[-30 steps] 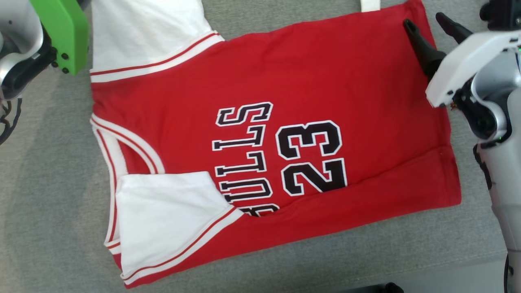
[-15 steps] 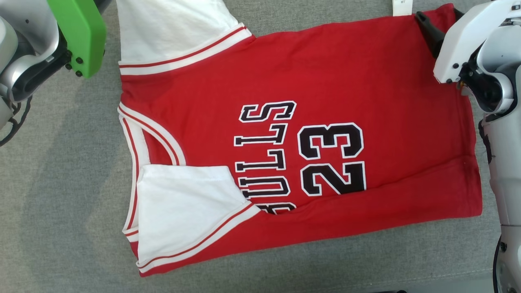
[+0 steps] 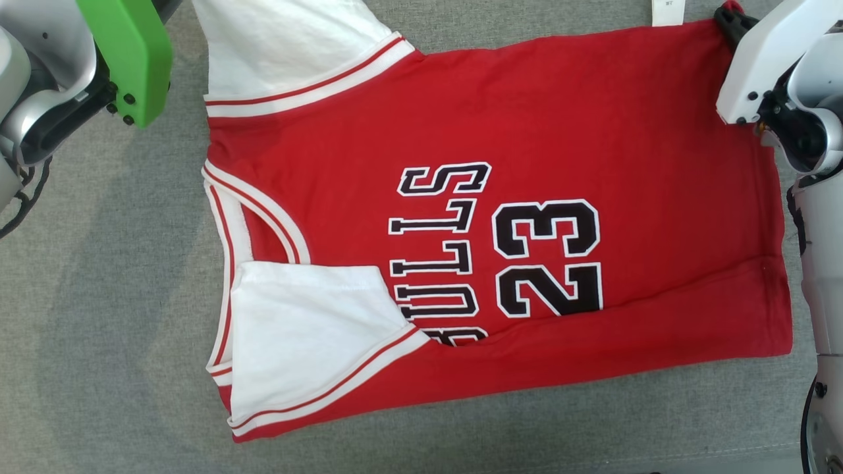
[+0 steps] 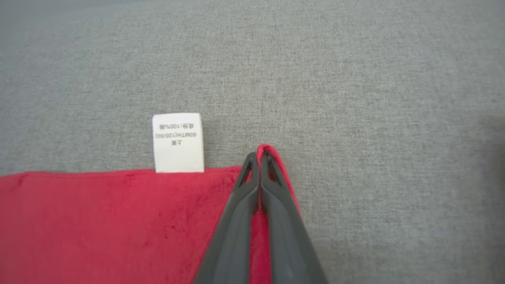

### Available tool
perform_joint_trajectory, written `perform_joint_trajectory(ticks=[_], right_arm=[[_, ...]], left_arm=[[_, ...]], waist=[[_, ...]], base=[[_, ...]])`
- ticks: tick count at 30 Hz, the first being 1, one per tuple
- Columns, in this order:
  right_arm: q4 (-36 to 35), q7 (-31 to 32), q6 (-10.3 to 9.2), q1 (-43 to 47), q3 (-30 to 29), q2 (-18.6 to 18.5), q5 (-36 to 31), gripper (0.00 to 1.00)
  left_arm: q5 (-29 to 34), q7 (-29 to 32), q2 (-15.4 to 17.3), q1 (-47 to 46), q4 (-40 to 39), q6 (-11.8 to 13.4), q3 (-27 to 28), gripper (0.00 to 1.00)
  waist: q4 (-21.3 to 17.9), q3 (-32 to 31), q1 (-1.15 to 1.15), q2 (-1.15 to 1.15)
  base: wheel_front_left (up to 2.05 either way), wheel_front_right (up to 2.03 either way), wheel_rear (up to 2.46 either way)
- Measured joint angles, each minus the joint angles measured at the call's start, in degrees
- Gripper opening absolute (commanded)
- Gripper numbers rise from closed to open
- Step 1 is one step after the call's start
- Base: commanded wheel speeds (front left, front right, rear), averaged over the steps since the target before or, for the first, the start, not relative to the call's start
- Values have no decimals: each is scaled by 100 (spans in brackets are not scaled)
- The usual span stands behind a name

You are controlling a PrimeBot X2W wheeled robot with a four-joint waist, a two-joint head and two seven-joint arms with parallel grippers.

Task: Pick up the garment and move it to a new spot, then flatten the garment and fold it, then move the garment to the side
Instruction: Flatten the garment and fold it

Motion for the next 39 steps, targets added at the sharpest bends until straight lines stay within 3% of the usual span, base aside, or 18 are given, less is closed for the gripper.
perform_joint_trajectory(ticks=[4,10,18,24,39], right_arm=[[44,-170,0,-64,-175,18,-25,0],[70,-492,0,-163,-594,81,386,0],[-235,-818,0,-57,-664,-298,983,0],[-443,-1018,0,424,-676,-446,1352,0],[-987,-1223,0,2226,-666,-805,2126,0]], left_arm=[[185,-165,2,-1,37,-1,-4,0],[554,-999,-18,-177,482,-11,-10,0],[522,-1852,-278,-342,898,-12,-9,0],[269,-2018,-252,235,582,-12,-11,0],[207,-2494,205,2024,-482,23,-9,0]], waist=[[28,0,0,0],[73,-28,0,0],[249,-149,0,0],[379,-369,0,0],[746,-1088,0,0]], base=[[0,0,0],[0,0,0],[0,0,0],[0,0,0],[0,0,0]])
